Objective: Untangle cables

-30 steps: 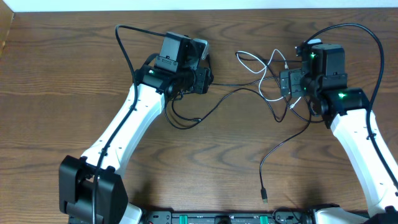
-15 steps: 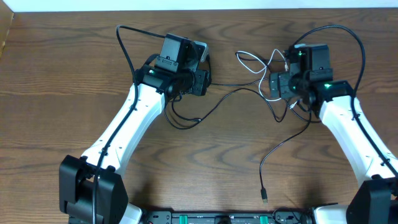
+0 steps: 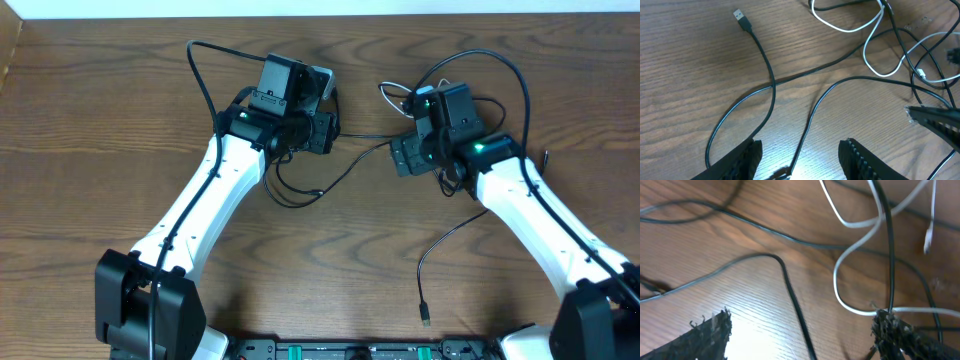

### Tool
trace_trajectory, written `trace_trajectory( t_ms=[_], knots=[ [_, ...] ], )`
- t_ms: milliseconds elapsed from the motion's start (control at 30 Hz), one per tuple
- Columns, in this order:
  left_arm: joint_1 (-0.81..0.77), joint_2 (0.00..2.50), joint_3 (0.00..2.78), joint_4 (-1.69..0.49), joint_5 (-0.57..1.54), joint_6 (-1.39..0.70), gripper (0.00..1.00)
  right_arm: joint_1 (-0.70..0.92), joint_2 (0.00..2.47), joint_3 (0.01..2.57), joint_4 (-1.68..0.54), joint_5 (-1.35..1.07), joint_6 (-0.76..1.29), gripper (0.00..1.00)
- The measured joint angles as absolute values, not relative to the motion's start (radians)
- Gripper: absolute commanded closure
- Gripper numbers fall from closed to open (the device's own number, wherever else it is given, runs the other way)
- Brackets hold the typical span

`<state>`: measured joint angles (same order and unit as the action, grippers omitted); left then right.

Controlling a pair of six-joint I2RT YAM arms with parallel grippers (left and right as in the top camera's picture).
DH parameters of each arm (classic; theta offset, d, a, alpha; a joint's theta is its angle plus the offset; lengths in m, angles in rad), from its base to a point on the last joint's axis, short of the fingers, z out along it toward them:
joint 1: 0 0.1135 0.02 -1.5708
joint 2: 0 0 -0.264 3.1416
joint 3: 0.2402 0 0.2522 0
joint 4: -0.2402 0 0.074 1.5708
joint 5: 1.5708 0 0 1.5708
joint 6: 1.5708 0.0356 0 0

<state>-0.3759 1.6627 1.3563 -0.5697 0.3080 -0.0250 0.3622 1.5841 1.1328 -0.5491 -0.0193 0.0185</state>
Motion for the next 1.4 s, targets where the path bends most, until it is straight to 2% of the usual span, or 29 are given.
trace_trajectory(
  t_ms=[167, 233, 300, 333, 367, 400, 933, 1400],
  knots=[
    [-0.376, 1.663, 1.356, -0.57, 0.308, -0.025, 0.45, 0.361, 1.647, 1.133, -0.577, -0.006, 0.019, 0.16],
    [-0.376, 1.663, 1.356, -0.57, 0.308, -0.025, 0.46, 0.361, 1.663, 1.133, -0.58, -0.004, 0.019, 0.28],
    [-0.376, 1.663, 1.356, -0.57, 0.308, -0.025, 0.46, 0.361, 1.669, 1.133, -0.578, -0.003, 0.017, 0.52],
    [-0.376, 1.663, 1.356, -0.57, 0.308, -0.024, 0.46, 0.361, 1.669, 1.133, -0.575, -0.003, 0.019, 0.68],
    [-0.376, 1.663, 1.356, -0.57, 0.308, -0.024, 0.45, 0.361, 1.669, 1.133, -0.571, -0.003, 0.019, 0.89],
    [-0.376, 1.663, 1.356, -0.57, 0.308, -0.024, 0.45, 0.361, 1.669, 1.133, -0.565, -0.002, 0.019, 0.99],
    [-0.376, 1.663, 1.356, -0.569, 0.308, -0.022, 0.45, 0.361, 1.623, 1.174, -0.417, 0.088, 0.034, 0.99],
    [-0.376, 1.663, 1.356, -0.569, 0.308, -0.022, 0.45, 0.278, 1.425, 1.663, -0.428, 0.19, 0.007, 0.99]
  ],
)
